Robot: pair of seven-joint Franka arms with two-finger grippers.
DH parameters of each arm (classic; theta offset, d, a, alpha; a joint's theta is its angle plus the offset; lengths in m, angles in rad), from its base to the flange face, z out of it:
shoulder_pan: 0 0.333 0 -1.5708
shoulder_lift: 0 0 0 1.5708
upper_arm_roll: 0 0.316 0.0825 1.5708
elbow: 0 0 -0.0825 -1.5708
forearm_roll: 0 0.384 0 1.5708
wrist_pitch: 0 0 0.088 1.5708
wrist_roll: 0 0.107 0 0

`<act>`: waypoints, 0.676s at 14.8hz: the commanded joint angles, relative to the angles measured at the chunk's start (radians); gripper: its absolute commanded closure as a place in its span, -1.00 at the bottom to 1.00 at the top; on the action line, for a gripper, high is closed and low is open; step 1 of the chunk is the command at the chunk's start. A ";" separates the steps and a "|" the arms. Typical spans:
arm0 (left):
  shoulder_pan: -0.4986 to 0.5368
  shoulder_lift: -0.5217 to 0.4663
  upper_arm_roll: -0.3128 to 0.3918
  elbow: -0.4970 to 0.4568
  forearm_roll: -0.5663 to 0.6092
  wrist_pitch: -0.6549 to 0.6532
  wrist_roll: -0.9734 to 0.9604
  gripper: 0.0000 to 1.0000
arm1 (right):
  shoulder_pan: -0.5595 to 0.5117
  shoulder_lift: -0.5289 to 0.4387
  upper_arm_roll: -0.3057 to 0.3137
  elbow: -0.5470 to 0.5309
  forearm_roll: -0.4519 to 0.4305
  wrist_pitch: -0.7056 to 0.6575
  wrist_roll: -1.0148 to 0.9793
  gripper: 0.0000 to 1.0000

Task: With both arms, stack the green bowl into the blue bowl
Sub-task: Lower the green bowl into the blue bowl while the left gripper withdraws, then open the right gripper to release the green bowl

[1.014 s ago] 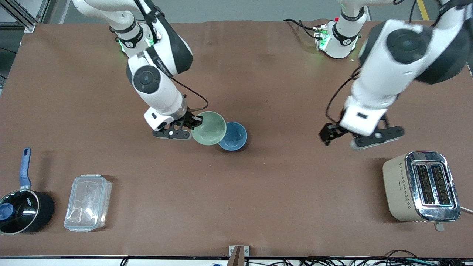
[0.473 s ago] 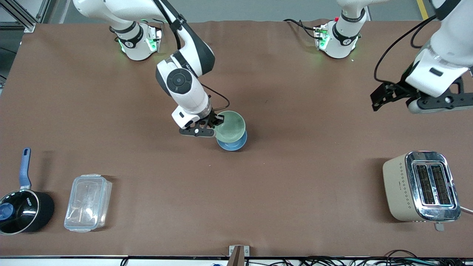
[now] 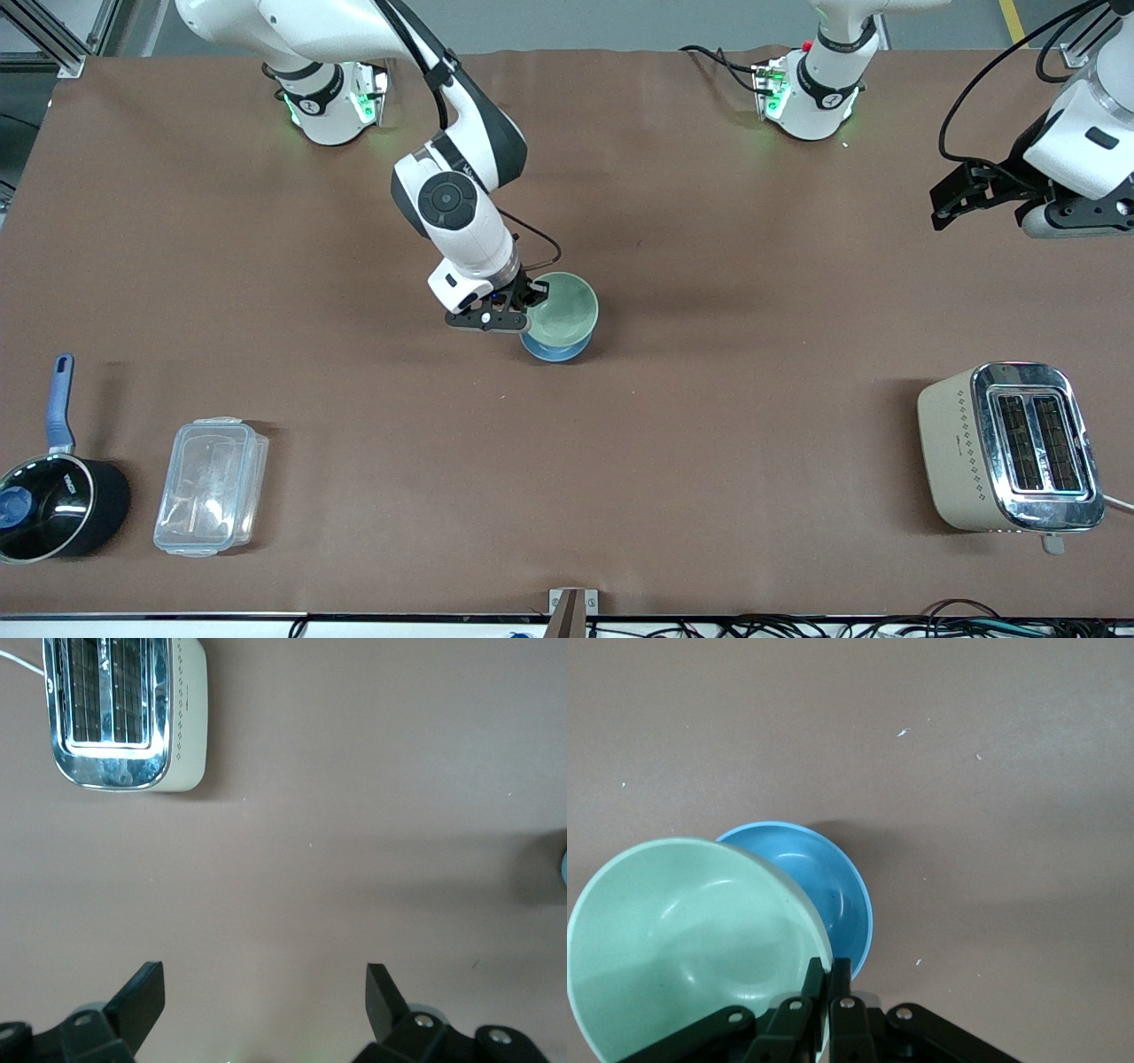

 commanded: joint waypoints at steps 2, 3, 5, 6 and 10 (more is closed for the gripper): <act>-0.028 -0.038 0.030 -0.043 -0.026 0.001 0.017 -1.00 | 0.015 0.029 -0.009 0.000 0.015 0.049 0.006 0.88; -0.027 -0.041 0.027 -0.046 -0.033 0.009 0.017 -1.00 | 0.015 0.032 -0.009 -0.005 0.015 0.066 0.006 0.88; -0.028 -0.044 0.023 -0.043 -0.033 0.013 0.019 -1.00 | 0.014 0.044 -0.009 -0.005 0.011 0.077 0.006 0.88; -0.028 -0.044 0.023 -0.041 -0.033 0.013 0.028 -1.00 | 0.012 0.046 -0.011 -0.005 0.007 0.077 0.005 0.88; -0.021 -0.044 0.024 -0.032 -0.035 0.006 0.083 -1.00 | 0.000 0.046 -0.011 -0.022 0.007 0.083 0.005 0.88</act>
